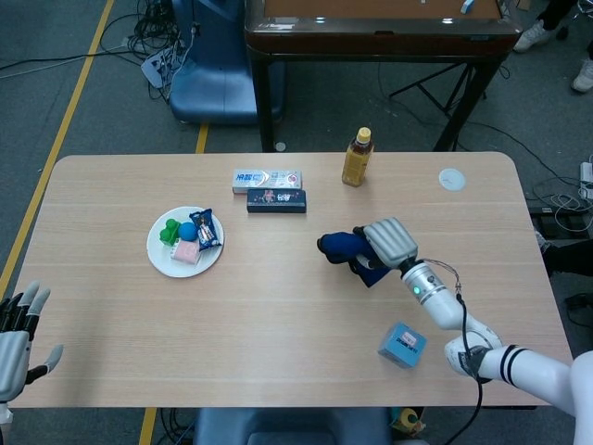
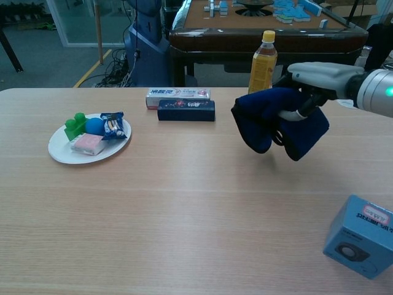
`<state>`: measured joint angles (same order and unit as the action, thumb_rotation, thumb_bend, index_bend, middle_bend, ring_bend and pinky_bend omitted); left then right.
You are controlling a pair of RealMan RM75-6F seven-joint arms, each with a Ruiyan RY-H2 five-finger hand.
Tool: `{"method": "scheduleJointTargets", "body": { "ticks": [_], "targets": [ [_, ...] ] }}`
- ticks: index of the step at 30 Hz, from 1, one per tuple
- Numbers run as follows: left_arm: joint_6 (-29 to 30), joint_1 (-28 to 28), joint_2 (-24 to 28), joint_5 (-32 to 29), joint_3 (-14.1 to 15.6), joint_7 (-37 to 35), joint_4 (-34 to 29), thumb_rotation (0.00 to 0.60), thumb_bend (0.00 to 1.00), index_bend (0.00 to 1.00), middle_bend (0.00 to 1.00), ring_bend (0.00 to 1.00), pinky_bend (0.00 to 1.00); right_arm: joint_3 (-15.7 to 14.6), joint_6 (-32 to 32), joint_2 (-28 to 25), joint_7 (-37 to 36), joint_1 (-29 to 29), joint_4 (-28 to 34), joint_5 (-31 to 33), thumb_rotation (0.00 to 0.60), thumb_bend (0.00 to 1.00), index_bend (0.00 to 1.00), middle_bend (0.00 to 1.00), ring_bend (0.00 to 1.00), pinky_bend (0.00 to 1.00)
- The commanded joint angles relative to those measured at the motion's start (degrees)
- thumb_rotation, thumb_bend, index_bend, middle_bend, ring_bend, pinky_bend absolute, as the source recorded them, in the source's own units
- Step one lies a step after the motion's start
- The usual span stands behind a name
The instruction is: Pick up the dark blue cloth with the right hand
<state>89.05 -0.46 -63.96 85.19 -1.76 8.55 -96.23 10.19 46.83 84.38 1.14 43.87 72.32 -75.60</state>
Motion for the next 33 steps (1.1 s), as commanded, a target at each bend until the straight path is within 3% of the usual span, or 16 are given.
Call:
{"method": "scheduleJointTargets", "body": {
  "ticks": [1, 8, 18, 20, 21, 23, 25, 28, 33],
  "targets": [
    [0.11, 0.12, 0.01, 0.05, 0.08, -0.14, 0.05, 0.600, 0.26, 0.00, 0.00, 0.01, 0.03, -0.77, 1.64, -1.21, -0.77, -0.05, 3.34, -2.38, 0.600, 0.60, 0.68, 0.57, 0.58, 0.61],
    [0.54, 0.25, 0.12, 0.72, 0.23, -0.39, 0.03, 0.600, 0.26, 0.00, 0.00, 0.01, 0.03, -1.50, 2.59, -0.46, -1.54, 1.32, 9.07, -5.93, 0.600, 0.60, 0.68, 0.57, 0.58, 0.61],
    [1.24, 0.90, 0.38, 0.81, 0.47, -0.55, -0.14, 0.600, 0.26, 0.00, 0.00, 0.01, 0.03, -3.79, -0.82, 2.43, -2.68, 4.34, 13.59, -8.85, 0.600, 0.60, 0.68, 0.55, 0.56, 0.61],
    [1.40, 1.03, 0.47, 0.78, 0.46, -0.62, -0.14, 0.600, 0.26, 0.00, 0.00, 0.01, 0.03, -4.40, -1.76, 2.33, -2.96, 4.89, 13.86, -9.37, 0.600, 0.52, 0.61, 0.51, 0.50, 0.56],
    [1.45, 1.09, 0.52, 0.74, 0.45, -0.66, -0.13, 0.600, 0.26, 0.00, 0.00, 0.01, 0.03, -4.68, -2.22, 2.18, -2.80, 5.10, 13.98, -9.46, 0.600, 0.44, 0.52, 0.45, 0.45, 0.50],
    [1.54, 1.21, 0.61, 0.59, 0.42, -0.75, -0.14, 0.600, 0.26, 0.00, 0.00, 0.01, 0.03, -5.05, -2.80, 1.71, -2.00, 5.32, 14.14, -9.25, 0.600, 0.28, 0.32, 0.32, 0.33, 0.40],
    [1.47, 1.24, 0.61, 0.50, 0.42, -0.81, -0.14, 0.600, 0.26, 0.00, 0.00, 0.01, 0.03, -5.01, -3.08, 1.03, -1.01, 5.34, 14.87, -8.42, 0.600, 0.07, 0.04, 0.10, 0.14, 0.23],
    [1.28, 1.13, 0.55, 0.57, 0.41, -0.83, -0.08, 0.600, 0.26, 0.00, 0.00, 0.01, 0.03, -4.80, -2.11, -0.01, 0.29, 4.88, 16.40, -7.72, 0.600, 0.00, 0.00, 0.01, 0.04, 0.14],
    [0.90, 0.86, 0.45, 0.58, 0.28, -0.83, 0.03, 0.600, 0.26, 0.00, 0.00, 0.01, 0.03, -4.51, 2.50, -2.79, 4.02, 2.54, 19.63, -6.95, 0.600, 0.00, 0.00, 0.00, 0.03, 0.13]
  ]
}}
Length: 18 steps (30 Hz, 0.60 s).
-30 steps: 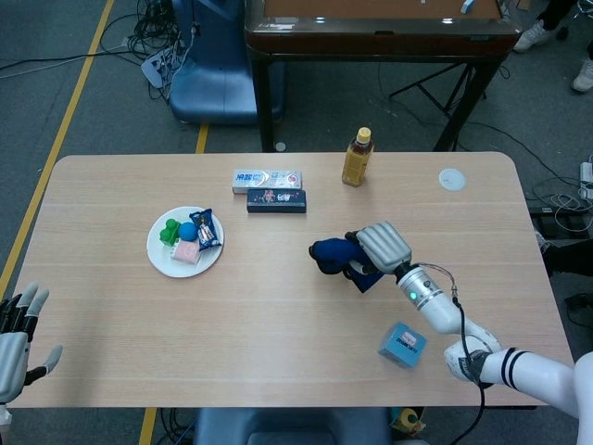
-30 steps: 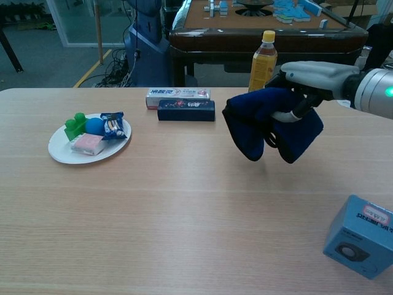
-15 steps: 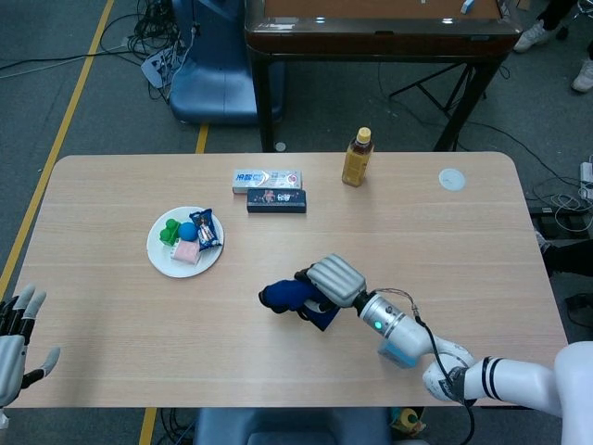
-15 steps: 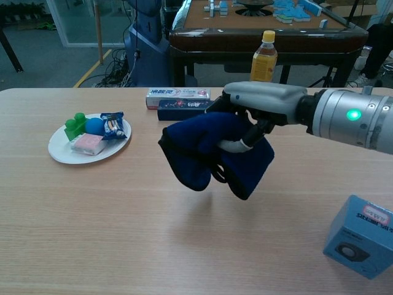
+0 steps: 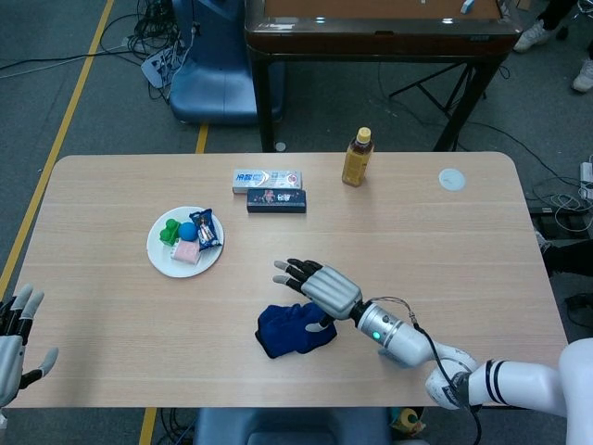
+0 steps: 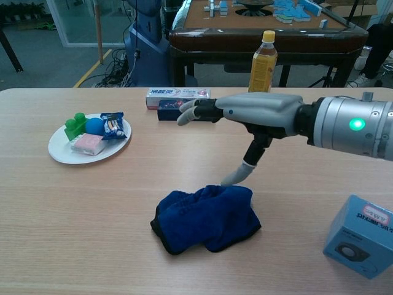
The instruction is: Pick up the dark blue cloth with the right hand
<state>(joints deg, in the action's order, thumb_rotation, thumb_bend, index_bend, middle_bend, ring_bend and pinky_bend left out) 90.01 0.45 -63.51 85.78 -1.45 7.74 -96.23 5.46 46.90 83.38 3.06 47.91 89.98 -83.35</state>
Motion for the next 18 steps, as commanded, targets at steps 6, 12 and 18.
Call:
{"method": "scheduleJointTargets", "body": {
  "ticks": [6, 12, 18],
  "targets": [
    [-0.39, -0.40, 0.14, -0.09, -0.34, -0.38, 0.35, 0.600, 0.26, 0.00, 0.00, 0.01, 0.03, 0.08, 9.17, -7.43, 8.07, -6.63, 5.77, 4.66, 0.600, 0.04, 0.00, 0.08, 0.05, 0.13],
    [-1.27, -1.00, -0.31, -0.06, -0.46, -0.95, 1.17, 0.600, 0.26, 0.00, 0.00, 0.01, 0.03, -1.32, 15.68, -13.12, 14.40, -12.35, 8.99, 8.33, 0.600, 0.10, 0.00, 0.13, 0.08, 0.13],
    [-1.42, -1.36, -0.57, -0.22, -0.86, -1.66, 2.09, 0.600, 0.26, 0.00, 0.00, 0.01, 0.03, -3.61, 24.26, -17.91, 16.97, -19.88, 10.25, 9.74, 0.600, 0.11, 0.00, 0.15, 0.08, 0.13]
  ]
}}
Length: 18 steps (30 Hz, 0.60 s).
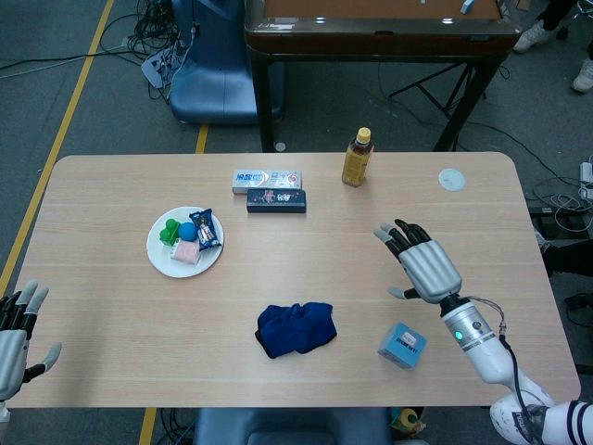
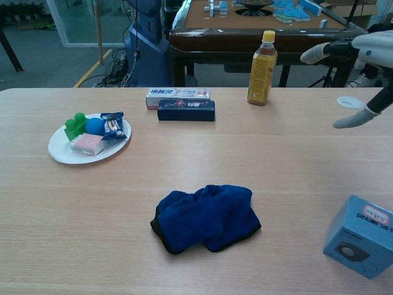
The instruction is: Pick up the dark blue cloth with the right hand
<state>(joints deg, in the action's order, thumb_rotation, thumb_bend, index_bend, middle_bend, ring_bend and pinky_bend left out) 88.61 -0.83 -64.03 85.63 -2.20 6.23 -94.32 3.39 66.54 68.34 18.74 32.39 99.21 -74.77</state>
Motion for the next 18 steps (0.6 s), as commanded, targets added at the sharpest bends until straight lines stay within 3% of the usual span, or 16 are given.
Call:
{"method": "scheduleJointTargets", "body": {
  "ticks": [1, 10, 18],
  "targets": [
    [-0.14, -0.18, -0.09, -0.12, -0.17, -0.27, 0.33, 0.600, 0.26, 0.00, 0.00, 0.01, 0.03, -1.92, 6.07, -3.92, 0.65, -5.98, 1.23, 1.66, 0.600, 0.11, 0.00, 0.15, 0.08, 0.13],
    [-1.02, -1.23, -0.42, 0.90, -0.08, 0.30, 0.01, 0.600, 0.26, 0.00, 0.00, 0.01, 0.03, -4.68, 11.69, -7.66, -3.22, -13.54, -0.77, -0.36, 0.600, 0.10, 0.00, 0.15, 0.08, 0.13],
    [-1.22, -1.70, -0.48, 1.08, -0.17, 0.93, -0.60, 0.600, 0.26, 0.00, 0.00, 0.01, 0.03, -4.65, 14.70, -7.17, -8.79, -16.97, -4.13, -4.28, 0.600, 0.10, 0.01, 0.18, 0.10, 0.15]
  ]
}}
